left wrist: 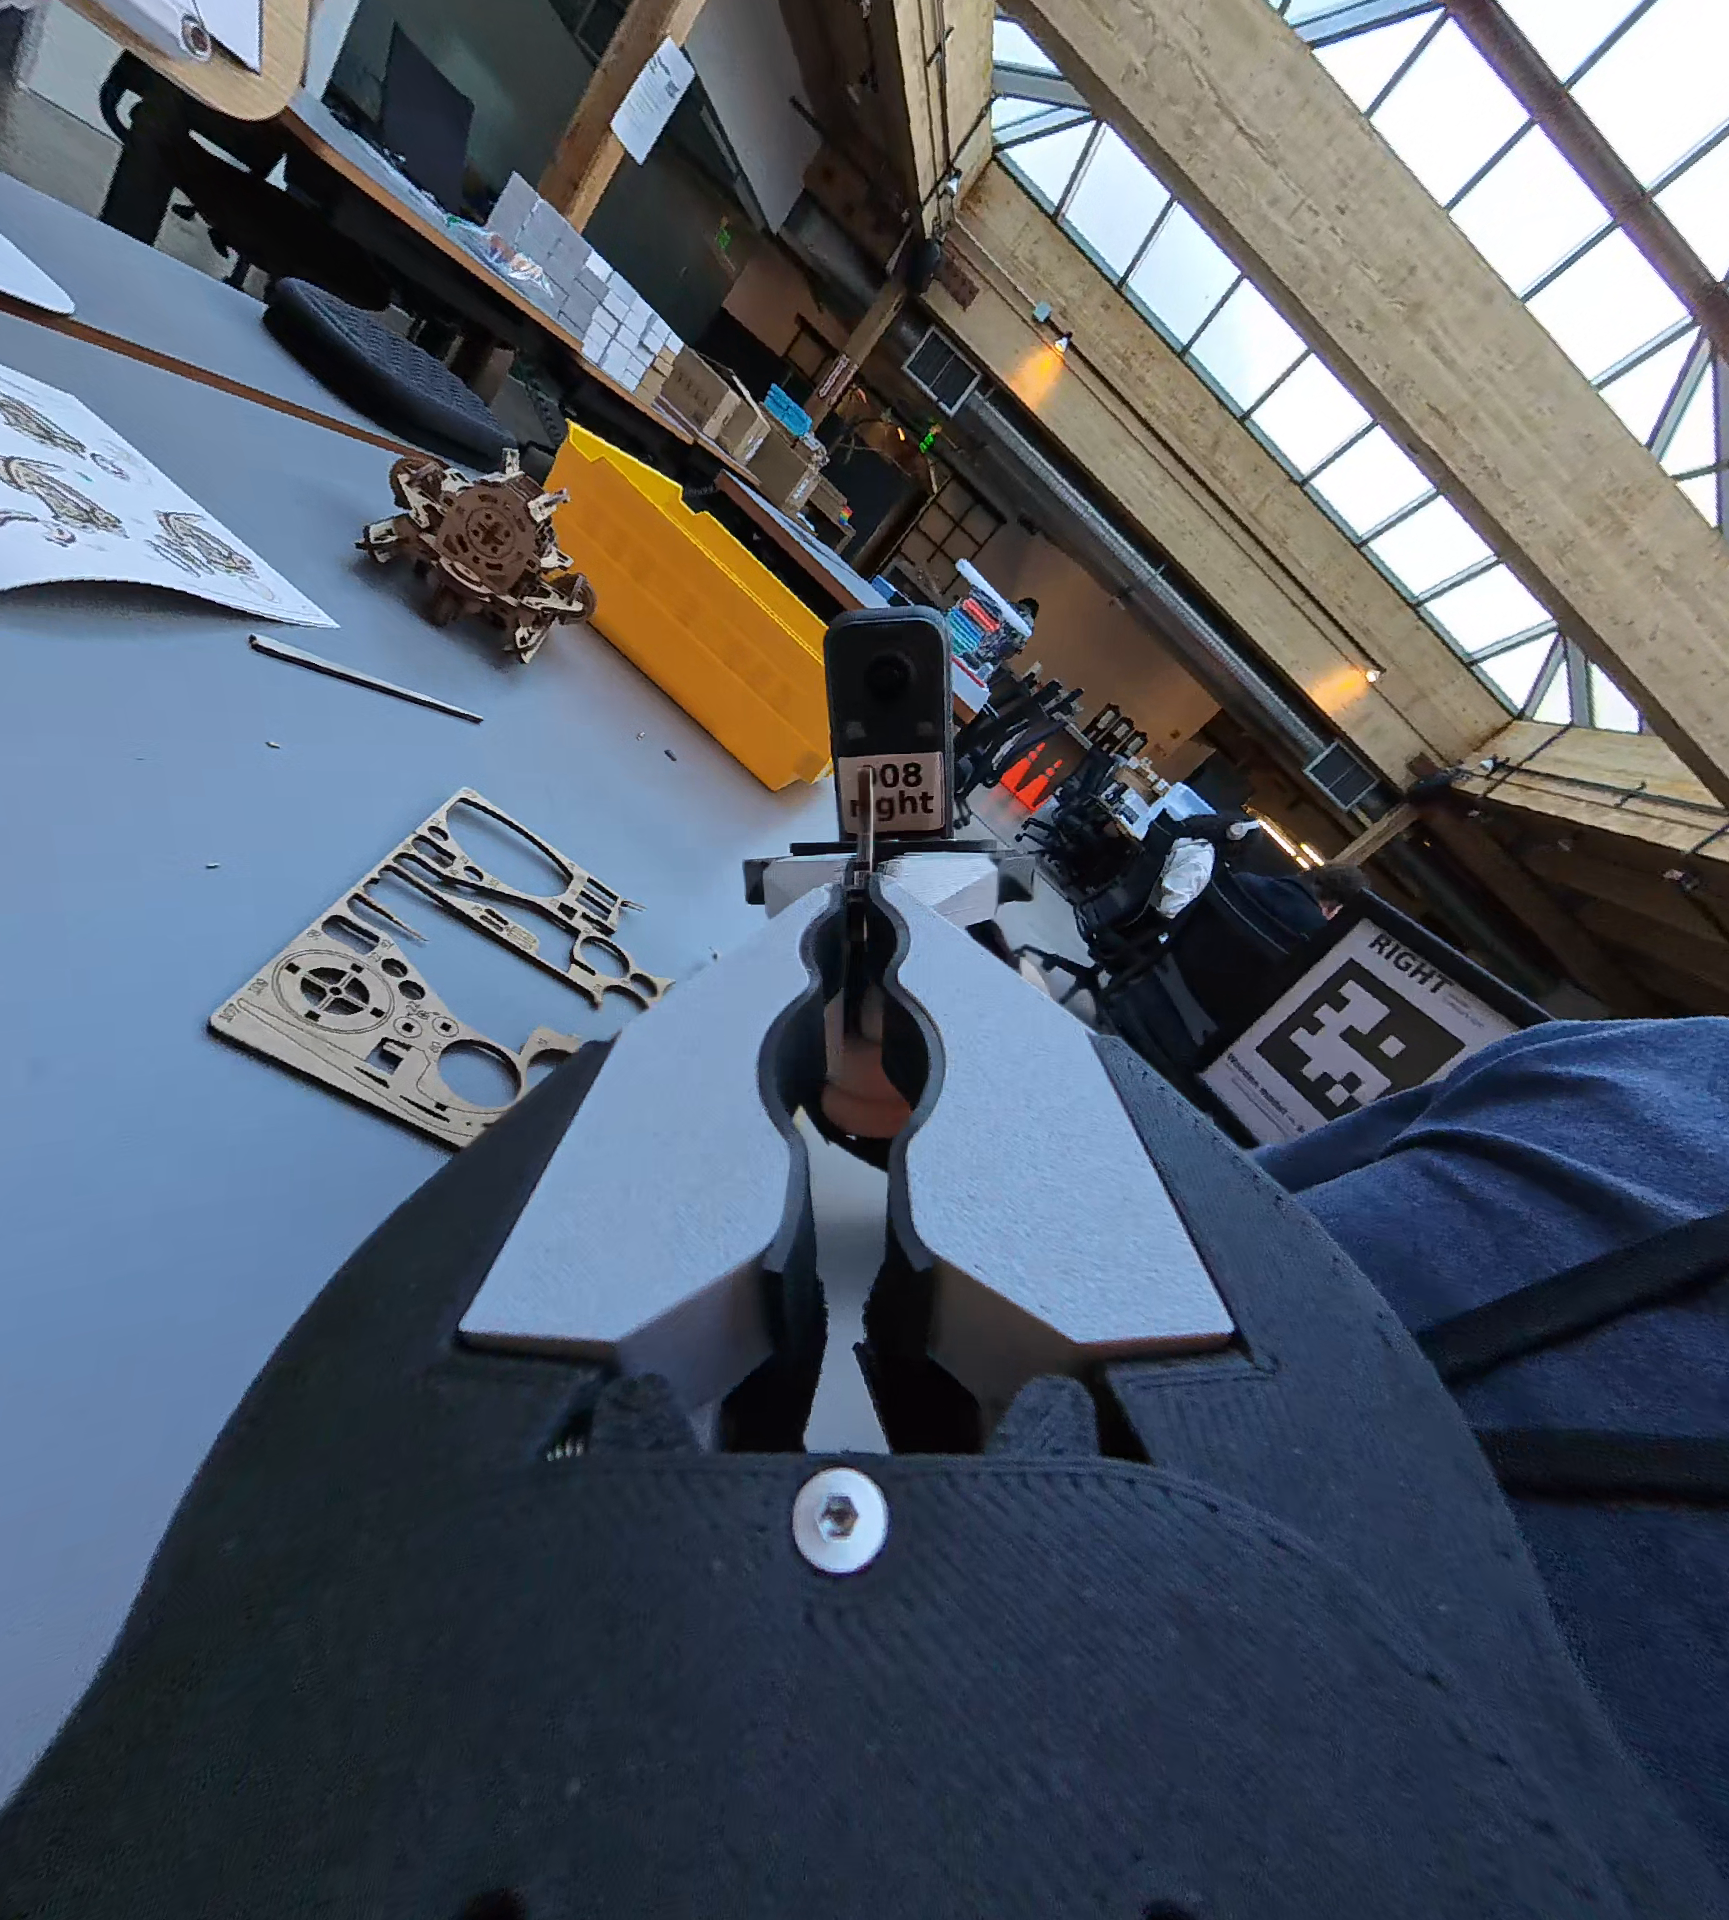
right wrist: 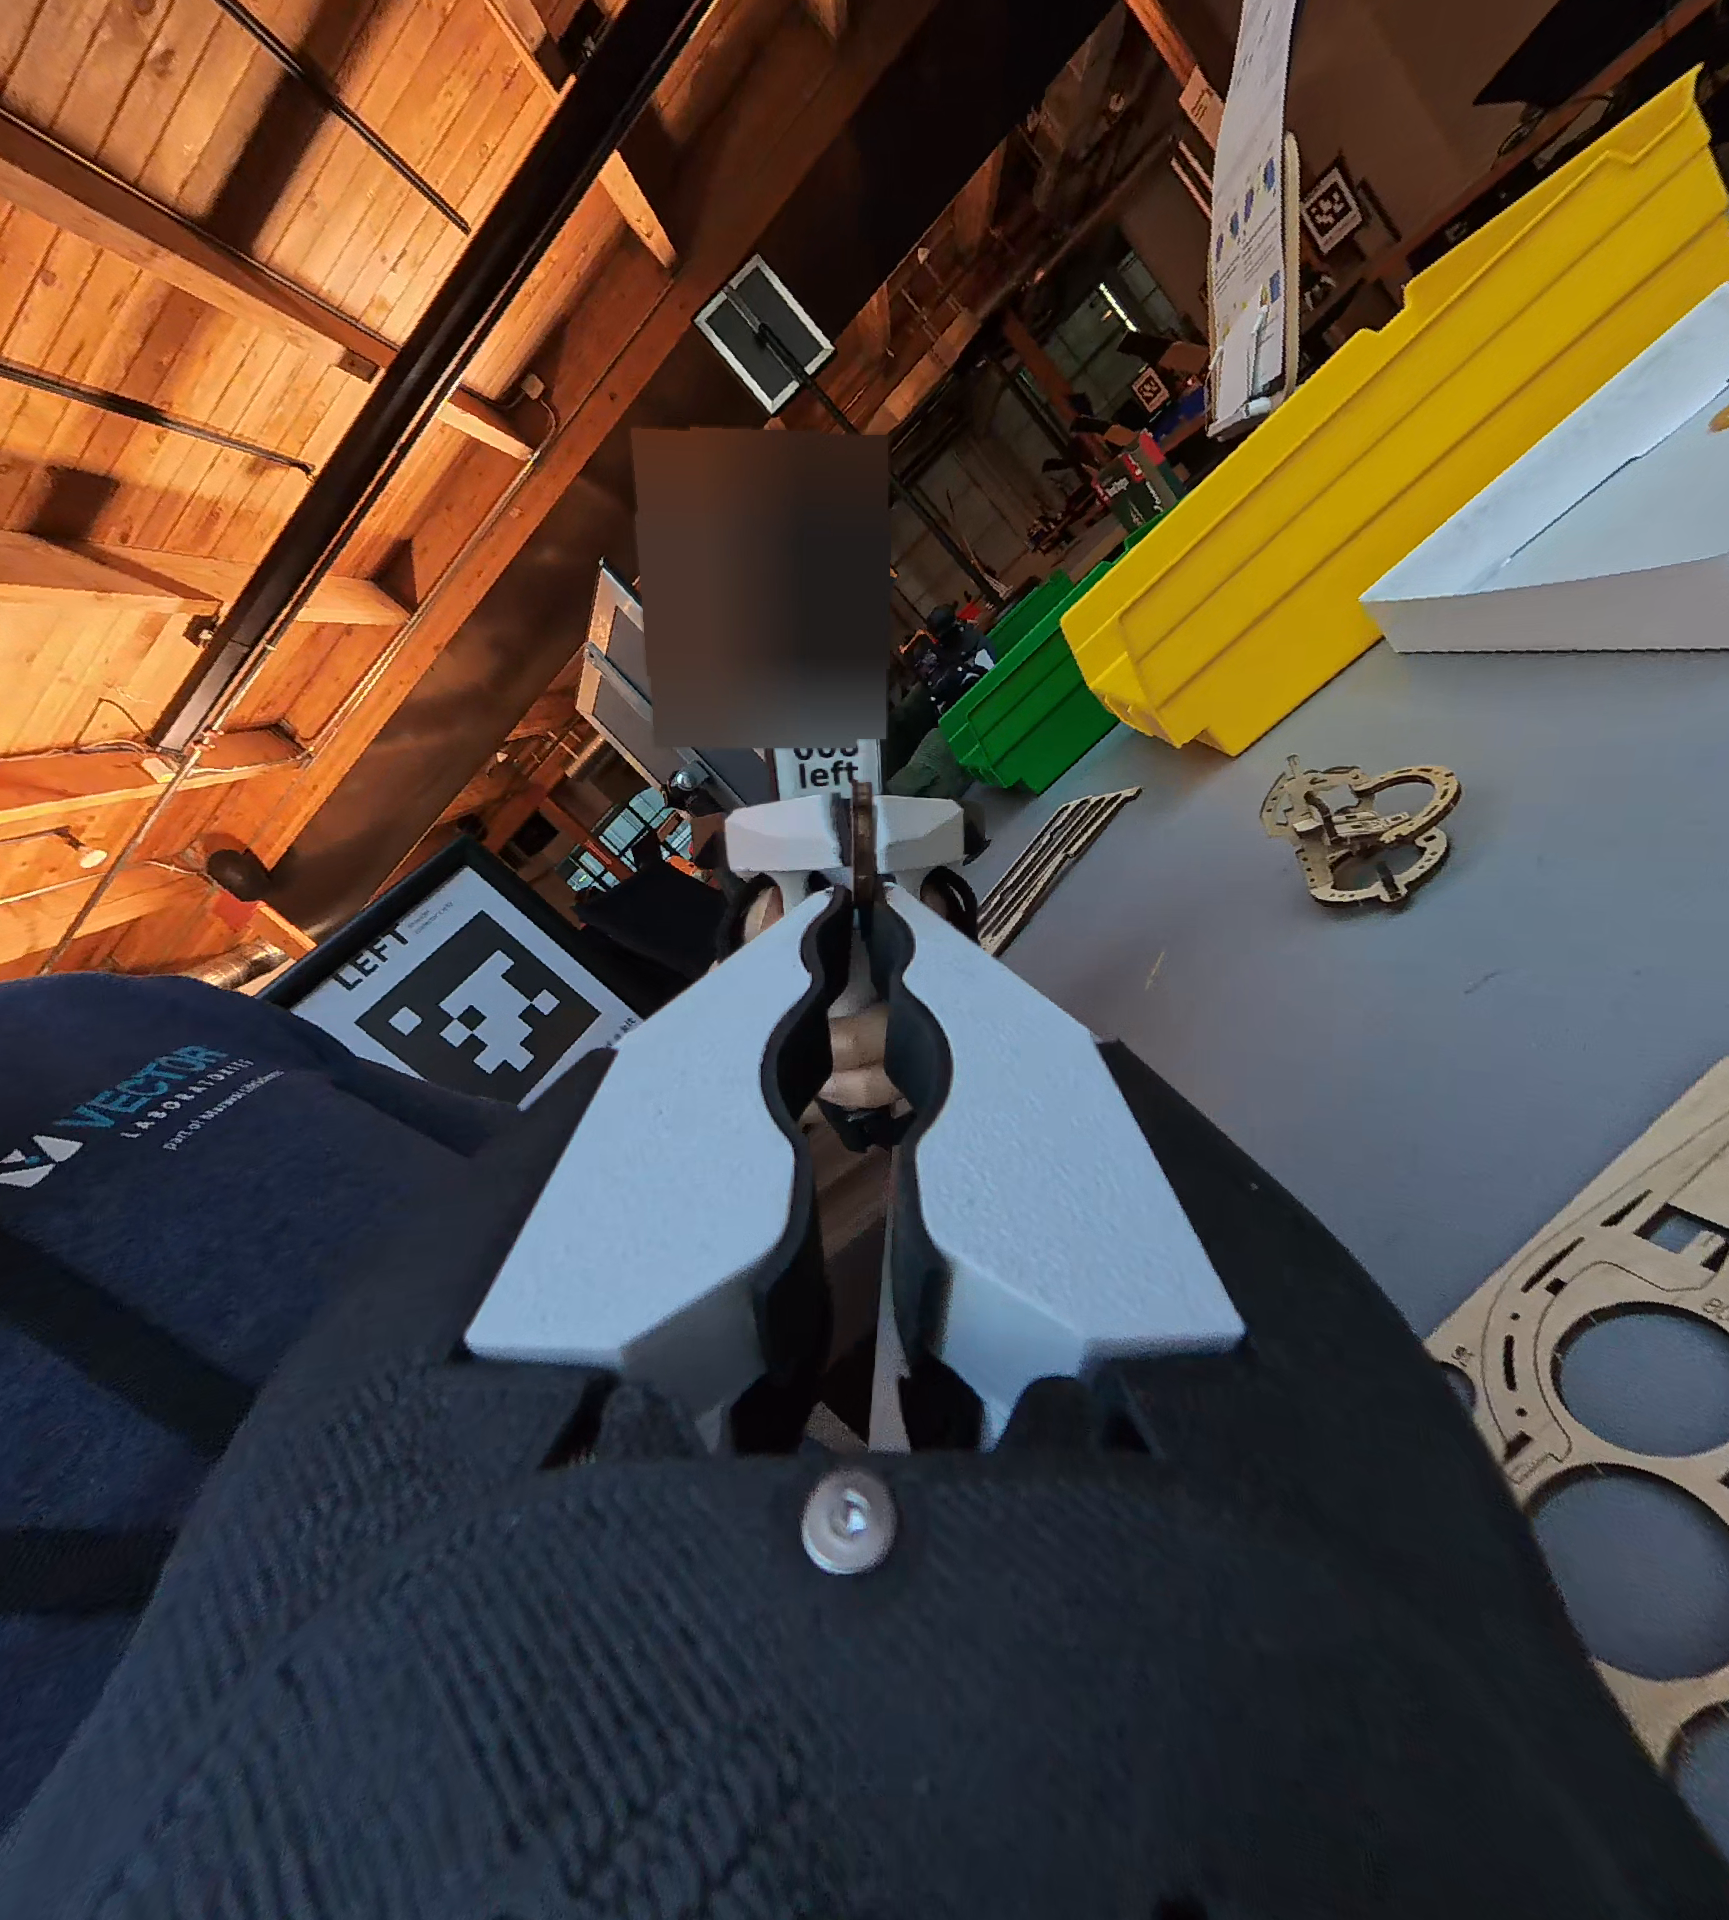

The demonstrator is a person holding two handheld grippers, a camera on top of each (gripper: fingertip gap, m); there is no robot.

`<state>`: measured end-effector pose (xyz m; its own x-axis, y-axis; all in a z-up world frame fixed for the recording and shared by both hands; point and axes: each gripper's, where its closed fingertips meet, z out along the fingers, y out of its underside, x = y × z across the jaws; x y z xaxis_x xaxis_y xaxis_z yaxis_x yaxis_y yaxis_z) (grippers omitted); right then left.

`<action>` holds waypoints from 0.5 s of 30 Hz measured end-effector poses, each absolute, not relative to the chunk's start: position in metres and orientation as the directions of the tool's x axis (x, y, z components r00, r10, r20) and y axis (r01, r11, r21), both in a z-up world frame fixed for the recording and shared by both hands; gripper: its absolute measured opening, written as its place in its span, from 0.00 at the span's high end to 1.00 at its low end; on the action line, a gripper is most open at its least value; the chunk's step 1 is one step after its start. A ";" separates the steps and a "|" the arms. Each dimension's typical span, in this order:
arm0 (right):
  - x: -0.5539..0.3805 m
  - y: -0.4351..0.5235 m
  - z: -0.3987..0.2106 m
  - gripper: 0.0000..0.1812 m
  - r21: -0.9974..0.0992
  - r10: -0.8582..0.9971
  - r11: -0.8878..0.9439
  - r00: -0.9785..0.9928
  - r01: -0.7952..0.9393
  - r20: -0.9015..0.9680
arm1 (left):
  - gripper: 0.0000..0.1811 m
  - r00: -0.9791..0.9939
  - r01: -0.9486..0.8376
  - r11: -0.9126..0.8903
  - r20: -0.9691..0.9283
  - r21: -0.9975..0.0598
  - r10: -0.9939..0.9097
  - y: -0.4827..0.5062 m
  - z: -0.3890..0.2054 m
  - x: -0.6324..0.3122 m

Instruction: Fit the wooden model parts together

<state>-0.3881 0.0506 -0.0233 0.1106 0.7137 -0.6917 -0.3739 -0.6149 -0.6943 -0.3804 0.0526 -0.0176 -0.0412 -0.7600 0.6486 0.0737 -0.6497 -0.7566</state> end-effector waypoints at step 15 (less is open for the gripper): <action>-0.380 0.071 -0.037 0.84 -0.688 0.678 -0.612 0.189 -0.390 -0.710 | 1.00 0.069 0.020 -0.712 0.711 -0.702 -0.700 0.073 -0.033 -0.393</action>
<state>-0.3799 0.0709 -0.0370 0.1891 0.6779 -0.7104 -0.3895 -0.6123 -0.6880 -0.3927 0.0731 -0.0327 0.0691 -0.6998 0.7110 0.0202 -0.7116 -0.7023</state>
